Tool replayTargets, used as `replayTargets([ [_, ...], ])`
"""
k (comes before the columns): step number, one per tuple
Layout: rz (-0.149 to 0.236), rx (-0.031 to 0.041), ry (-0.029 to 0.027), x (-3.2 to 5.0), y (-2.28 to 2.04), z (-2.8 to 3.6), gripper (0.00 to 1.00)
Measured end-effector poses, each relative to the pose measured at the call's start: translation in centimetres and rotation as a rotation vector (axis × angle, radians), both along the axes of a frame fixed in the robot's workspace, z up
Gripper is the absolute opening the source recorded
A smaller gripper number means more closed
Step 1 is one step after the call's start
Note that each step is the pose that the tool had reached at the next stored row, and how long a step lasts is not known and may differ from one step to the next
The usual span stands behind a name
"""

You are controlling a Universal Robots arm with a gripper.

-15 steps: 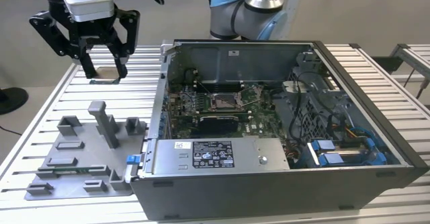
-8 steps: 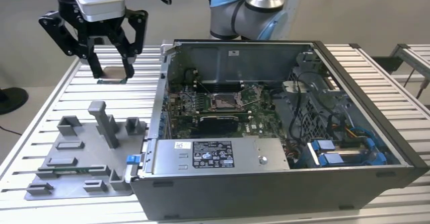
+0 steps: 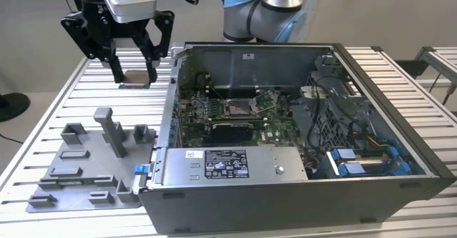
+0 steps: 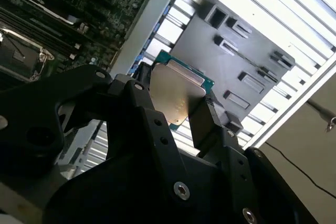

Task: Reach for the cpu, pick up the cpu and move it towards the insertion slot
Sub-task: 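Pick up the cpu and move it towards the insertion slot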

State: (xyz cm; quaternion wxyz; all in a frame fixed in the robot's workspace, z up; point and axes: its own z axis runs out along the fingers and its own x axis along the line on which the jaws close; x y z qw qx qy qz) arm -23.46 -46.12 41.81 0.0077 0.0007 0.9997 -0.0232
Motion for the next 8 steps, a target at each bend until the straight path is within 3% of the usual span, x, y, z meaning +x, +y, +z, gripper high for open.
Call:
replayTargets([
  [8, 0.0, 0.0001, 0.0014, 2.01, 0.0, 0.0, 0.0],
])
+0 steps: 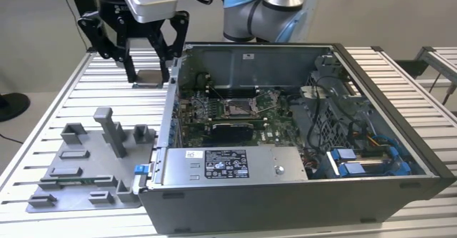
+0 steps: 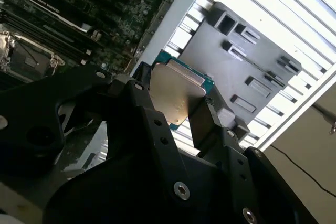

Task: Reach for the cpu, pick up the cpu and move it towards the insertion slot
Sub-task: 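Pick up the cpu and move it towards the insertion slot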

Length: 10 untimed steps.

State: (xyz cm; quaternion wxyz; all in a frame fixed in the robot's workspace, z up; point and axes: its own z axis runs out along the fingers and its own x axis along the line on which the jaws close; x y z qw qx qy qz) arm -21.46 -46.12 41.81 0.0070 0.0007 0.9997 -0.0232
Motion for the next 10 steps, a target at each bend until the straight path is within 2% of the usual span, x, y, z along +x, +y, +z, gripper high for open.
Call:
replayTargets([
  [10, 0.0, 0.0, 0.0023, 2.59, 0.0, 0.0, 0.0],
])
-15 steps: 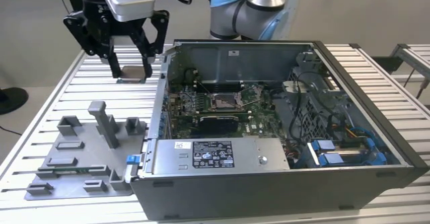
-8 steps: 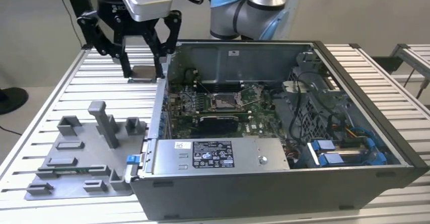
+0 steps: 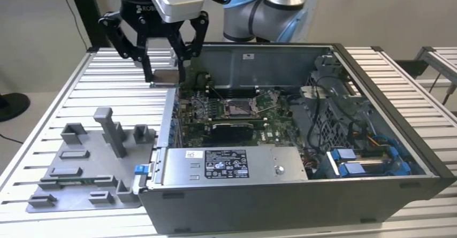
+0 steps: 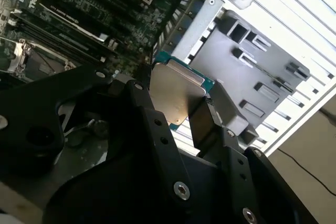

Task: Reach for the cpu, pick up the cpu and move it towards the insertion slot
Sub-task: 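Pick up the cpu and move it towards the insertion slot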

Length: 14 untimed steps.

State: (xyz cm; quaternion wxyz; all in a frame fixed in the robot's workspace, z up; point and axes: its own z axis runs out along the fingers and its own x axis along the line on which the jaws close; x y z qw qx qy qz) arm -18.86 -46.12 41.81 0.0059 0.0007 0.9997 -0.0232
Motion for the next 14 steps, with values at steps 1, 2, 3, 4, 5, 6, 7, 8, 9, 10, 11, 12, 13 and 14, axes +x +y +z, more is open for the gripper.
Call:
replayTargets([
  [1, 0.0, 0.0, 0.0001, 0.24, 0.0, 0.0, 0.0],
  [2, 0.0, 0.0, 0.0003, 0.51, 0.0, 0.0, 0.0],
  [3, 0.0, 0.0, 0.0005, 0.73, 0.0, 0.0, 0.0],
  [4, 0.0, 0.0, 0.0007, 0.99, 0.0, 0.0, 0.0],
  [5, 0.0, 0.0, 0.0008, 1.21, 0.0, 0.0, 0.0],
  [6, 0.0, 0.0, 0.001, 1.45, 0.0, 0.0, 0.0],
  [7, 0.0, 0.0, 0.0011, 1.69, 0.0, 0.0, 0.0],
  [8, 0.0, 0.0, 0.0013, 1.93, 0.0, 0.0, 0.0],
  [9, 0.0, 0.0, 0.0013, 2.16, 0.0, -0.01, 0.0],
  [10, 0.0, 0.0, 0.0016, 2.42, 0.0, 0.0, 0.0],
  [11, 0.0, 0.0, 0.0018, 2.67, 0.0, 0.0, 0.0],
  [12, 0.0, 0.0, 0.002, 2.89, 0.0, 0.0, 0.0],
  [13, 0.0, 0.0, 0.0021, 3.15, 0.0, 0.0, 0.0],
  [14, 0.0, 0.0, 0.0023, 3.37, 0.0, 0.0, 0.0],
])
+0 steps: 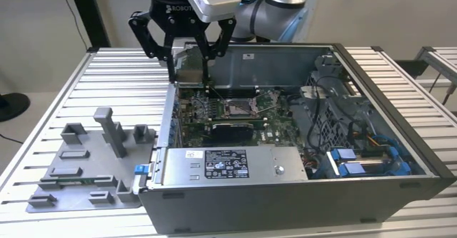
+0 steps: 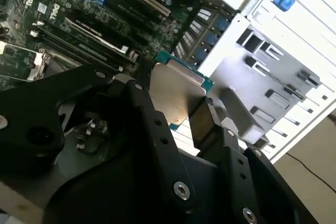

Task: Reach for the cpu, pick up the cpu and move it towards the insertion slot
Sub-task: 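Pick up the cpu and move it towards the insertion slot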

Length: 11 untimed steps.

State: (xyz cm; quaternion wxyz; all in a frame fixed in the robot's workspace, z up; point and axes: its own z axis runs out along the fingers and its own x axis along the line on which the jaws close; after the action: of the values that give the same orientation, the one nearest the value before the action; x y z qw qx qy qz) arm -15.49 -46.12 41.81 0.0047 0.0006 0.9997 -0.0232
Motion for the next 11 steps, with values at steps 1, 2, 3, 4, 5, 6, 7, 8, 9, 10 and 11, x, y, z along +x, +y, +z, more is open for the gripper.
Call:
replayTargets([
  [1, 0.0, 0.0, 0.0002, 0.26, 0.0, 0.0, 0.0],
  [2, 0.0, -0.0001, 0.0005, 0.5, 0.0, 0.01, 0.0],
  [3, 0.0, 0.0, 0.0006, 0.74, 0.0, 0.0, 0.0],
  [4, 0.0, 0.0001, 0.0007, 0.98, 0.0, 0.0, 0.0],
  [5, 0.0, -0.0001, 0.0009, 1.22, 0.0, 0.0, 0.0],
  [6, 0.0, 0.0, 0.0011, 1.46, 0.0, 0.0, 0.0],
  [7, 0.0, -0.0001, 0.0012, 1.69, 0.0, 0.01, 0.0],
  [8, 0.0, 0.0, 0.0013, 1.91, 0.0, 0.0, 0.0],
  [9, 0.0, 0.0, 0.0014, 2.12, 0.0, 0.0, 0.0],
  [10, 0.0, 0.0, 0.0014, 2.33, 0.0, 0.0, 0.0],
  [11, 0.0, 0.0, 0.0014, 2.55, 0.0, 0.0, 0.0],
])
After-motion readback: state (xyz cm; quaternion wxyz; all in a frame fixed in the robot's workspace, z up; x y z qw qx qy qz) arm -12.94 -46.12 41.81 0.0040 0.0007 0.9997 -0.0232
